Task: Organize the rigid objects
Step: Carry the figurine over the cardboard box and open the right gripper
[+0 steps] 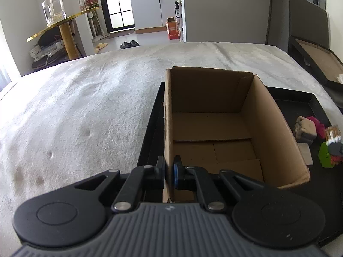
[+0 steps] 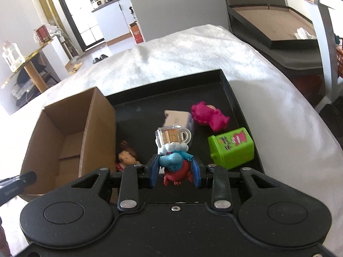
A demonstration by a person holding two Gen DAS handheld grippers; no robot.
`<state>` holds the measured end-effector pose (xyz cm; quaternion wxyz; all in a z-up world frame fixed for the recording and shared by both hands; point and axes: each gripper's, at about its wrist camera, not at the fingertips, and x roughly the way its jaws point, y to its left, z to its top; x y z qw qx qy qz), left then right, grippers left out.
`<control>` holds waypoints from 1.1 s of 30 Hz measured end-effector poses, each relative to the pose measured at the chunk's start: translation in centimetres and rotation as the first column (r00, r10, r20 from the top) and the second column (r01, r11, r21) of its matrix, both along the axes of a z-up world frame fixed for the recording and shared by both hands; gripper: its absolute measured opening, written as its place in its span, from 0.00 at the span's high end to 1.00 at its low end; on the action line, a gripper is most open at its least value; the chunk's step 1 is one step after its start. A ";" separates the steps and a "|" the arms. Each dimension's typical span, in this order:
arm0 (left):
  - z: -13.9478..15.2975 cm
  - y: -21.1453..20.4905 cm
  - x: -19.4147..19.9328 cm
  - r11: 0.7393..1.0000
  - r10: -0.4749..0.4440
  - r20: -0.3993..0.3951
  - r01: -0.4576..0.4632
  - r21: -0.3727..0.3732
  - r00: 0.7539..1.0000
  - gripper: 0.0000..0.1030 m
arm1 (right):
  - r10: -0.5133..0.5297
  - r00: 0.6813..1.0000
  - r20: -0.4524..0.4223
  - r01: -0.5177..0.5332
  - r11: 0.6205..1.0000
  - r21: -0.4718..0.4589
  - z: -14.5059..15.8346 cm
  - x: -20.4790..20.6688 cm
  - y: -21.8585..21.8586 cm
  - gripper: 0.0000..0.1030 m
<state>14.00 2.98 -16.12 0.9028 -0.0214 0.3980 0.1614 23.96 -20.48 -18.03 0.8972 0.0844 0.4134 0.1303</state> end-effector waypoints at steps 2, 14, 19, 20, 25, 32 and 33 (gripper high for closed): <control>0.0 0.0 0.0 1.000 -0.004 0.002 0.004 0.003 1.000 0.93 | 0.012 1.000 0.010 -0.012 1.000 0.010 0.4 0.0 0.3 0.70; -0.1 0.9 0.4 0.998 0.048 -0.005 -0.048 -0.036 0.999 0.93 | 0.101 0.992 0.079 -0.104 0.994 0.027 1.9 -0.2 2.7 0.70; -0.2 1.1 0.4 0.997 0.058 -0.007 -0.059 -0.051 0.998 0.92 | 0.130 0.985 0.111 -0.132 0.991 0.018 2.5 -0.3 3.9 0.70; -0.2 1.2 0.4 0.997 0.061 -0.007 -0.061 -0.055 0.998 0.92 | 0.136 0.984 0.116 -0.139 0.990 0.019 2.6 -0.3 4.1 0.70; -0.2 1.2 0.5 0.997 0.060 -0.005 -0.061 -0.050 0.998 0.92 | 0.173 0.974 0.145 -0.176 0.984 0.008 3.0 -0.4 5.6 0.70; -0.4 1.4 0.6 0.997 0.058 0.000 -0.058 -0.049 0.998 0.92 | 0.247 0.954 0.169 -0.250 0.968 -0.006 3.3 -0.9 7.9 0.70; -0.4 1.5 0.6 0.997 0.059 0.001 -0.059 -0.052 0.998 0.92 | 0.263 0.950 0.169 -0.265 0.964 -0.010 3.3 -0.9 8.4 0.70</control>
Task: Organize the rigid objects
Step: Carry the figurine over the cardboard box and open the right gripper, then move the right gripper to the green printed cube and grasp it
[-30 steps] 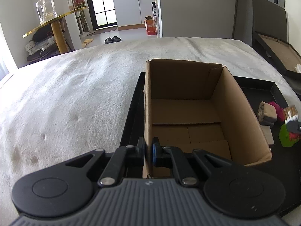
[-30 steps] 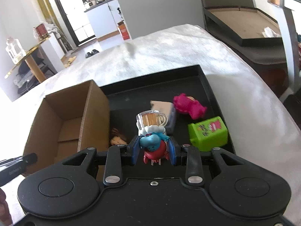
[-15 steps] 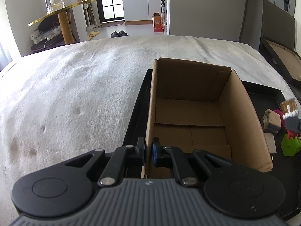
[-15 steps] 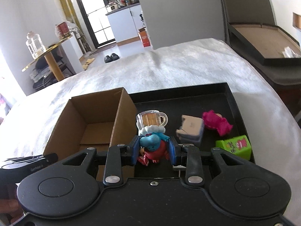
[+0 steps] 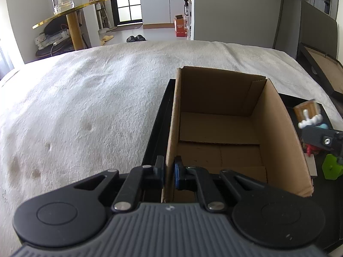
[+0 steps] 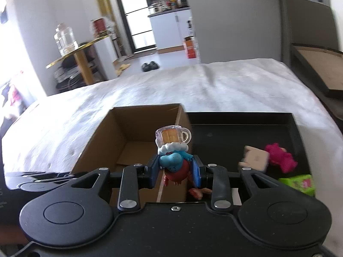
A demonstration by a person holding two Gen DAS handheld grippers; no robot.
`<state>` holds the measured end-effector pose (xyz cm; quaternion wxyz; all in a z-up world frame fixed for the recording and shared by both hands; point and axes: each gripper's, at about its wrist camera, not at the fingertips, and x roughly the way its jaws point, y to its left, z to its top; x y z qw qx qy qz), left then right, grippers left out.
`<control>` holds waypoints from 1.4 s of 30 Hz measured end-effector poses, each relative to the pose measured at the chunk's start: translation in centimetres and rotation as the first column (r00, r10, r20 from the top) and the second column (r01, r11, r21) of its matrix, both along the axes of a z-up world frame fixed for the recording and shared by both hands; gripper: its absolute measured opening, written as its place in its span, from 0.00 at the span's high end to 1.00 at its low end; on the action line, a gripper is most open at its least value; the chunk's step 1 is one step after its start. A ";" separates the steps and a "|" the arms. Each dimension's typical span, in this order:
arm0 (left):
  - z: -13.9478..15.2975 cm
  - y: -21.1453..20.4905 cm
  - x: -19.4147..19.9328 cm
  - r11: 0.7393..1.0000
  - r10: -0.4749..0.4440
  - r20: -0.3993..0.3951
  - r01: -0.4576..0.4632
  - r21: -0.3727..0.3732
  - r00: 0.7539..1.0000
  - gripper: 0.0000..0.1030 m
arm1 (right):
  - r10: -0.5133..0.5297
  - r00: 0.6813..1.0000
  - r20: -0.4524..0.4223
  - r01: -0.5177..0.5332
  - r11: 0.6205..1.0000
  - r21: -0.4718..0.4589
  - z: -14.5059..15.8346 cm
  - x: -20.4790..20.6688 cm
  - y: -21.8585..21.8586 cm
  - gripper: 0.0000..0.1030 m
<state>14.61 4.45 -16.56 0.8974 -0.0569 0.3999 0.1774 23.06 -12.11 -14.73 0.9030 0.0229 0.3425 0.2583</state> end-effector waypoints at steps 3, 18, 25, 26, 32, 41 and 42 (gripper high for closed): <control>0.0 0.2 0.1 1.000 0.002 0.003 -0.002 -0.007 1.000 0.91 | 0.034 0.999 0.003 -0.034 0.999 -0.008 0.0 0.0 0.9 0.70; 0.1 0.6 0.1 1.000 -0.018 0.004 0.018 -0.020 1.000 0.92 | 0.131 0.991 0.022 -0.129 0.990 -0.048 -0.4 0.9 5.3 0.69; 0.1 0.5 0.4 1.000 -0.009 -0.003 0.009 -0.021 1.000 0.91 | 0.133 0.990 0.037 -0.133 0.991 -0.008 0.2 0.7 5.8 0.45; 0.1 0.4 0.4 1.000 -0.005 -0.005 0.005 -0.018 1.000 0.92 | 0.129 0.991 0.037 -0.128 0.992 -0.012 0.2 0.6 5.5 0.44; 0.0 0.2 0.6 1.000 0.004 -0.016 -0.004 -0.001 1.000 0.91 | 0.105 0.994 0.003 -0.105 0.994 -0.006 0.0 0.3 3.5 0.43; 0.7 -0.3 0.6 1.000 -0.004 -0.033 0.005 0.024 0.999 0.90 | 0.058 0.998 -0.017 -0.057 0.998 0.018 0.2 0.4 0.8 0.43; 0.8 -0.5 0.7 1.000 -0.007 -0.041 0.008 0.028 0.999 0.89 | 0.052 0.998 -0.019 -0.052 0.998 0.019 0.2 0.4 0.5 0.43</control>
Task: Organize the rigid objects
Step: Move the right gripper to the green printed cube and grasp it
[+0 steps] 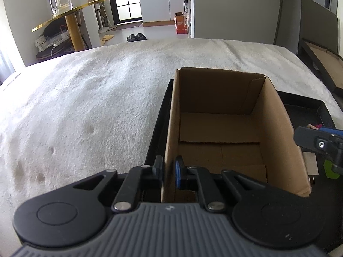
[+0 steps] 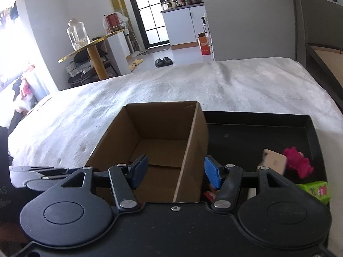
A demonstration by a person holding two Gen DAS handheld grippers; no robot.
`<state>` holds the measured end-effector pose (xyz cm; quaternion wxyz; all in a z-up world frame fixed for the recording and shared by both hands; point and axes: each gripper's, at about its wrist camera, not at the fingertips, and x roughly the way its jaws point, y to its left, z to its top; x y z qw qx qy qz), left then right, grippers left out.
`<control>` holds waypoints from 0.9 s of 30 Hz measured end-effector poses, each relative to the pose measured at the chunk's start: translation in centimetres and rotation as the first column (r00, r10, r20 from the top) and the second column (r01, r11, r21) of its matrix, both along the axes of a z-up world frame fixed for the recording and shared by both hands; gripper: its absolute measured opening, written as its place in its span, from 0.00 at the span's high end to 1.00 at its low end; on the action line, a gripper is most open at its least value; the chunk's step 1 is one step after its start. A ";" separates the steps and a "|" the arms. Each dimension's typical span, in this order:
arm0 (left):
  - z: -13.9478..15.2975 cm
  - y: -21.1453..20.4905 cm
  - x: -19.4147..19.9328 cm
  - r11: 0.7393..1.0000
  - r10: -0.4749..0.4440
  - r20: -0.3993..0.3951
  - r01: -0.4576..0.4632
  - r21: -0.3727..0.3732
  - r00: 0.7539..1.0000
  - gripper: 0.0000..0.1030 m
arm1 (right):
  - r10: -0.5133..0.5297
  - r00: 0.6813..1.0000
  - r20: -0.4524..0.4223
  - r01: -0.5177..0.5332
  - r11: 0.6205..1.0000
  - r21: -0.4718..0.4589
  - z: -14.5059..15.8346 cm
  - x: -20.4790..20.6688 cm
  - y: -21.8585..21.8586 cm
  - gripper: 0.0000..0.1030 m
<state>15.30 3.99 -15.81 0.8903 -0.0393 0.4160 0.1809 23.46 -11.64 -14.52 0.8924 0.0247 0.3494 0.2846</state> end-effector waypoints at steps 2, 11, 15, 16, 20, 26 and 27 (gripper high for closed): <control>0.1 -0.2 0.2 1.000 -0.007 -0.015 0.007 0.005 1.000 0.81 | -0.014 1.000 -0.009 0.014 1.000 0.005 -0.1 0.1 -0.6 0.43; 1.1 -2.0 0.3 0.997 -0.039 -0.029 0.041 0.062 0.999 0.30 | -0.075 0.997 -0.024 0.075 0.997 0.005 -0.4 0.3 -3.9 0.40; 1.4 -2.5 0.4 0.996 -0.044 -0.035 0.046 0.076 0.998 0.24 | -0.108 0.994 -0.030 0.108 0.994 0.000 -0.7 0.3 -5.5 0.37; 1.6 -2.7 0.4 0.996 -0.044 -0.034 0.047 0.081 0.998 0.22 | -0.116 0.993 -0.031 0.116 0.993 -0.003 -0.8 0.3 -5.8 0.34; 1.9 -3.3 0.6 0.994 -0.046 -0.032 0.049 0.099 0.998 0.19 | -0.144 0.989 -0.033 0.144 0.989 -0.015 -1.1 0.3 -7.3 0.29; 2.1 -4.1 0.8 0.992 -0.040 -0.029 0.043 0.116 0.999 0.19 | -0.190 0.981 -0.045 0.188 0.981 -0.043 -2.1 0.6 -9.3 0.29; 2.1 -4.3 0.9 0.992 -0.040 -0.030 0.043 0.120 0.999 0.19 | -0.198 0.979 -0.050 0.196 0.979 -0.050 -2.4 0.7 -9.7 0.29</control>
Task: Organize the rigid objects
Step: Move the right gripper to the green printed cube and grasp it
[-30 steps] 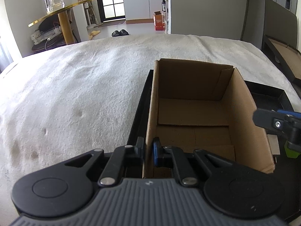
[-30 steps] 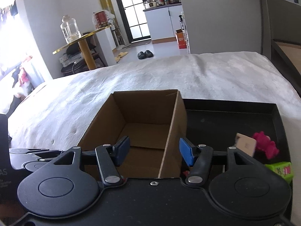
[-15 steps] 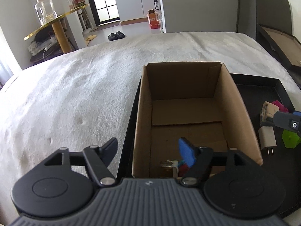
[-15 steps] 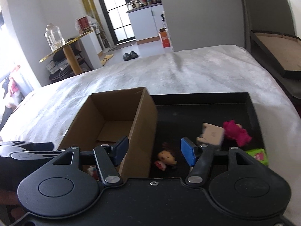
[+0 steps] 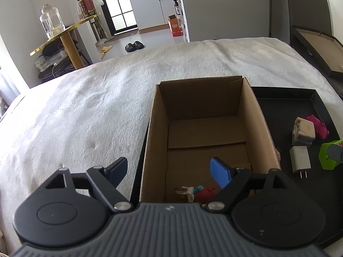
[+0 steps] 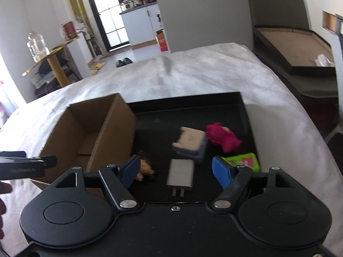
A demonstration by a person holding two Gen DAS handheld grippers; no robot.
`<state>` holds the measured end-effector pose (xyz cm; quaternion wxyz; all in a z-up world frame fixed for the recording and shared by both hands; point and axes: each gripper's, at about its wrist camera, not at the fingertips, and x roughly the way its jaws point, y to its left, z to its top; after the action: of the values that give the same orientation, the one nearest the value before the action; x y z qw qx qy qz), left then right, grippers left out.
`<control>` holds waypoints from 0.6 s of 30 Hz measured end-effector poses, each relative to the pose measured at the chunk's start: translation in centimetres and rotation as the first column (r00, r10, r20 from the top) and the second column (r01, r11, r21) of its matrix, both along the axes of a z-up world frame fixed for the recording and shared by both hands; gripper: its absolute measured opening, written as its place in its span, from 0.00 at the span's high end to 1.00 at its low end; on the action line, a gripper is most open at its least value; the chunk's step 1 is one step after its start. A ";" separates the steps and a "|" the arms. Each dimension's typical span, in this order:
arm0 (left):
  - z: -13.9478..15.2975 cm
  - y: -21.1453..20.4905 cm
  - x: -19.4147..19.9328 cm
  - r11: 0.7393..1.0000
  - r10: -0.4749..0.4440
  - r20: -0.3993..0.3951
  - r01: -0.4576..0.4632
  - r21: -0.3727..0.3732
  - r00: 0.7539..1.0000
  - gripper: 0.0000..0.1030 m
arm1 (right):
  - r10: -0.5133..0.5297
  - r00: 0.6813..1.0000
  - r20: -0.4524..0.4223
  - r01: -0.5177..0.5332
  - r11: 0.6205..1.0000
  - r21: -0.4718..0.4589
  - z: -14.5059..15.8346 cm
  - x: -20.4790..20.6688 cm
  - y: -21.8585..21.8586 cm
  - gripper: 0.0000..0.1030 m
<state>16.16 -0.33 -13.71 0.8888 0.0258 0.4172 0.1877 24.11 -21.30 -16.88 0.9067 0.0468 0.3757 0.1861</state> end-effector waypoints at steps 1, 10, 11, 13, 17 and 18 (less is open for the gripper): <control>0.0 -0.2 0.1 1.000 -0.002 -0.001 0.002 0.002 1.000 0.19 | -0.006 1.000 -0.003 0.006 1.000 -0.005 -0.2 0.0 -0.2 0.29; -0.2 -1.0 0.9 1.000 -0.004 -0.016 0.004 0.016 1.000 0.18 | -0.050 0.999 -0.007 0.050 0.998 -0.049 -1.5 0.8 -2.3 0.29; -0.2 -1.2 1.0 1.000 -0.005 -0.018 0.005 0.018 1.000 0.18 | -0.056 0.998 -0.008 0.056 0.997 -0.051 -1.7 1.0 -2.5 0.29; -0.3 -1.4 1.3 1.000 -0.009 -0.022 0.010 0.025 1.000 0.18 | -0.068 0.998 -0.008 0.067 0.996 -0.064 -2.0 1.2 -2.9 0.29; -0.5 -1.8 1.6 0.999 -0.013 -0.029 0.014 0.031 0.999 0.18 | -0.088 0.996 -0.014 0.087 0.993 -0.076 -2.7 1.9 -3.7 0.29; -0.5 -1.9 1.6 0.999 -0.013 -0.031 0.014 0.032 0.999 0.18 | -0.090 0.996 -0.016 0.089 0.993 -0.079 -3.0 2.2 -3.8 0.29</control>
<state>17.80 -2.25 -14.23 0.8830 0.0459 0.4277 0.1880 26.29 -25.06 -19.84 0.9115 0.0297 0.3891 0.1299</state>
